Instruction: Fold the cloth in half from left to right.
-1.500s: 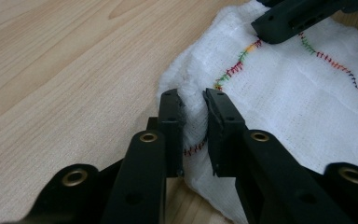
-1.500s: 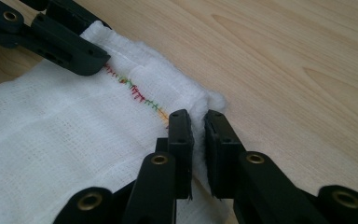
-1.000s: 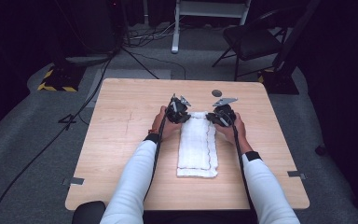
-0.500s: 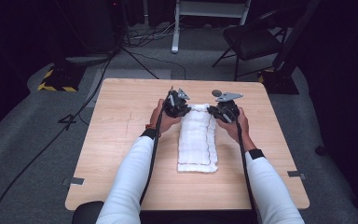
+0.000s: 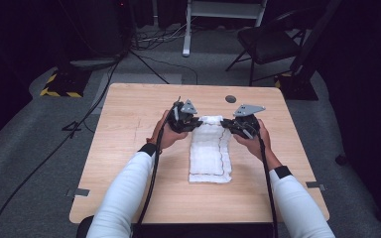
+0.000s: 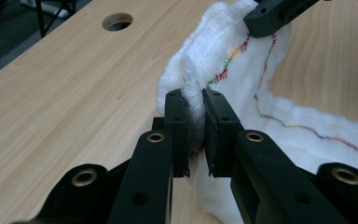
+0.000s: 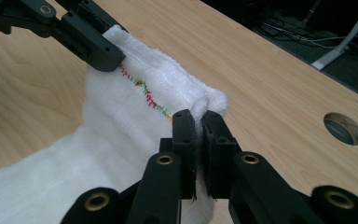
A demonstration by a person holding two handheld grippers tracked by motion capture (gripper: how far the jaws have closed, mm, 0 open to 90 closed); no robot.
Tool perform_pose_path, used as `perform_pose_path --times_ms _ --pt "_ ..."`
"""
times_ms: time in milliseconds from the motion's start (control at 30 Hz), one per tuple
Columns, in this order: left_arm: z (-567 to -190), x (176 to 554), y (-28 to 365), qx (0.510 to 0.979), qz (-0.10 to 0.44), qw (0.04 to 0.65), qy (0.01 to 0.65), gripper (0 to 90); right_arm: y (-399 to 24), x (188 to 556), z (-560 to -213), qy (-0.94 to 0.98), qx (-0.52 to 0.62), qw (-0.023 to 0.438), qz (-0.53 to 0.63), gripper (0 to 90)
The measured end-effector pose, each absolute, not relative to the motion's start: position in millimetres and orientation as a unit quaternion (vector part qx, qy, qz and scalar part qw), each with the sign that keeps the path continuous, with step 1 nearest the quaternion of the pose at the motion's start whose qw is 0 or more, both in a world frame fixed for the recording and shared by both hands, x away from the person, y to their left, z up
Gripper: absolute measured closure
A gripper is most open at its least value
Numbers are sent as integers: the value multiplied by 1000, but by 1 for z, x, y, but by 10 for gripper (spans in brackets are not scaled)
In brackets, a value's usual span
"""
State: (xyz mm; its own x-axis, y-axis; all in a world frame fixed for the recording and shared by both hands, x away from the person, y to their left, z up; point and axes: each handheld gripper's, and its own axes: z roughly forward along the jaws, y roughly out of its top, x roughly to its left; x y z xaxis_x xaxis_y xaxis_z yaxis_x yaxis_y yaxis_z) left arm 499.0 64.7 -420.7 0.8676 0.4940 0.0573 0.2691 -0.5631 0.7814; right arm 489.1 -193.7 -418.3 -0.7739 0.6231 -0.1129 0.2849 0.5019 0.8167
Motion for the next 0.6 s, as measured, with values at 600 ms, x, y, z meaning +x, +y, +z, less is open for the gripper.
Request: perform_pose_path --times_ms 600 --pt "-436 442 72 894 125 400 157 781 -205 433 -430 862 210 154 434 853"
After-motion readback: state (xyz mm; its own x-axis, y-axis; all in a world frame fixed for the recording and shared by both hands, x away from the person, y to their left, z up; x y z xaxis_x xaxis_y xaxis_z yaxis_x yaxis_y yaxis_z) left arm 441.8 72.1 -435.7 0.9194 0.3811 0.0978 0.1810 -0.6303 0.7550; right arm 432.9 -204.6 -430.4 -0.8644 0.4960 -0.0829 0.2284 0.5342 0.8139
